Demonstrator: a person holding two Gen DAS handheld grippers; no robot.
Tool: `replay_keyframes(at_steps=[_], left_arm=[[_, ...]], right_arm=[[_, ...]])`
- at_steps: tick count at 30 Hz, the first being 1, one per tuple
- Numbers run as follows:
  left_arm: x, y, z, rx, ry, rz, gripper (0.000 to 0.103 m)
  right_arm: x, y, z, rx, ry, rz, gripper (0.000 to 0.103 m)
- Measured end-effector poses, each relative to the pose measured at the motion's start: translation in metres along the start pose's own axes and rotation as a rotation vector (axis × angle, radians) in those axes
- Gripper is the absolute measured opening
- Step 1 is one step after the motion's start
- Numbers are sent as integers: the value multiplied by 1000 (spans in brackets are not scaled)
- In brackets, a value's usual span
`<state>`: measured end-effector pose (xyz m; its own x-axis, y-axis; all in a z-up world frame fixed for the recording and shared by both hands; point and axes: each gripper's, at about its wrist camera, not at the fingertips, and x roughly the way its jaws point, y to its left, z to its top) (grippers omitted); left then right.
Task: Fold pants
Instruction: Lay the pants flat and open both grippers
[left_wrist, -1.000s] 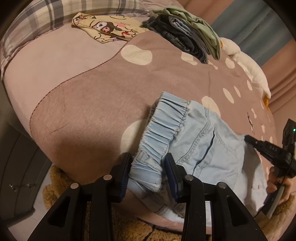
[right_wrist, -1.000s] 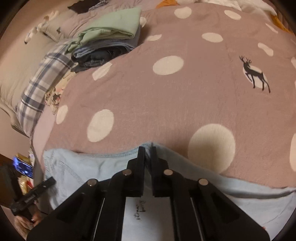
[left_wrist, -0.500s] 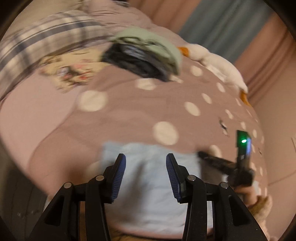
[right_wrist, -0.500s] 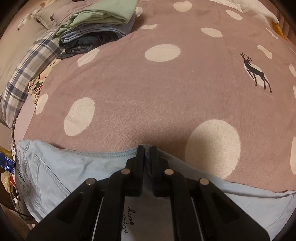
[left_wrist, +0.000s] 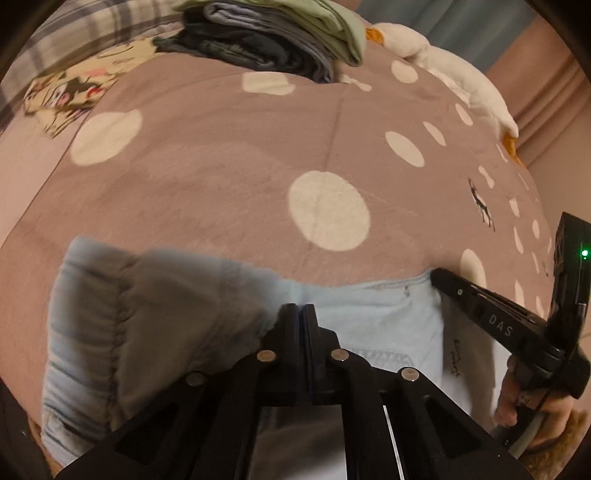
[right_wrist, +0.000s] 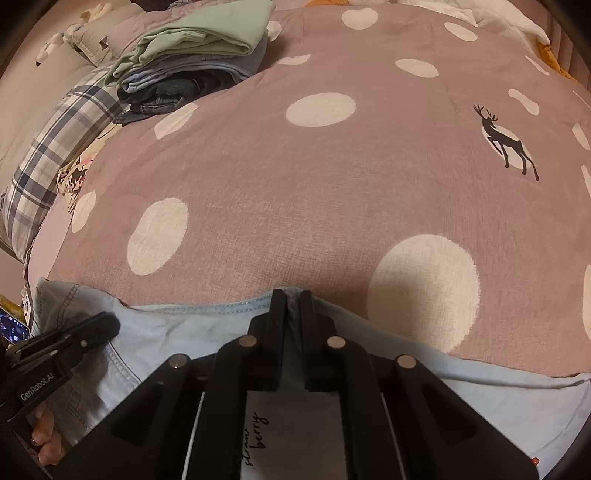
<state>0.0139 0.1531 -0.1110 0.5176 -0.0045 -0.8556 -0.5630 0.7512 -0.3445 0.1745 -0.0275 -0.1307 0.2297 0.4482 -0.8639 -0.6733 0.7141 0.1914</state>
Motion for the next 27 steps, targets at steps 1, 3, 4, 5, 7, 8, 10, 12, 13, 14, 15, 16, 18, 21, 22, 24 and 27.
replay_keyframes(at_steps=[1,3,4,5,7,8,10,12,13,14,15,16,18,21,22,24,27], left_arm=[[-1,3,-3,-3,-3,-4,7],[0,2,-4,-2,-12,-1,7],[0,1,-4,3,-13,9,7],[2,0,-3,6,-14,18,7],[4,-5,-1,11,-14,29,7],[5,-6,-1,14,-15,30,7],[5,-5,-1,13,-18,25,7],[4,-4,0,6,-13,17,7],[3,-5,1,5,-7,14,7],[0,-7,2,0,1,2,7],[-3,-8,2,-4,5,-11,7],[-9,-15,2,2,1,-6,9],[-22,-30,0,44,-27,-12,23],[-34,-58,-7,93,-37,-110,36],[-34,-67,-10,104,-26,-138,36],[-28,-87,-17,138,19,-195,36],[-12,-114,-30,201,95,-245,36]], right_arm=[[0,0,0,1,-4,-2,6],[0,0,-1,4,-9,-3,6],[0,0,-1,5,-12,-2,6],[-1,-1,-1,7,-15,3,6],[-4,-8,1,21,-17,31,13],[-6,-13,2,38,-18,46,21],[-16,-28,1,95,-42,55,40],[-33,-49,-3,139,-93,-79,47],[-46,-67,-7,156,-115,-159,47],[-55,-81,-11,177,-124,-181,46],[-66,-97,-17,209,-129,-190,48],[-79,-116,-26,254,-137,-201,53],[-110,-156,-51,345,-160,-254,65],[-157,-209,-100,484,-197,-376,66],[-171,-224,-118,528,-202,-417,66],[-198,-252,-153,618,-217,-502,66],[-235,-283,-207,755,-238,-594,60]])
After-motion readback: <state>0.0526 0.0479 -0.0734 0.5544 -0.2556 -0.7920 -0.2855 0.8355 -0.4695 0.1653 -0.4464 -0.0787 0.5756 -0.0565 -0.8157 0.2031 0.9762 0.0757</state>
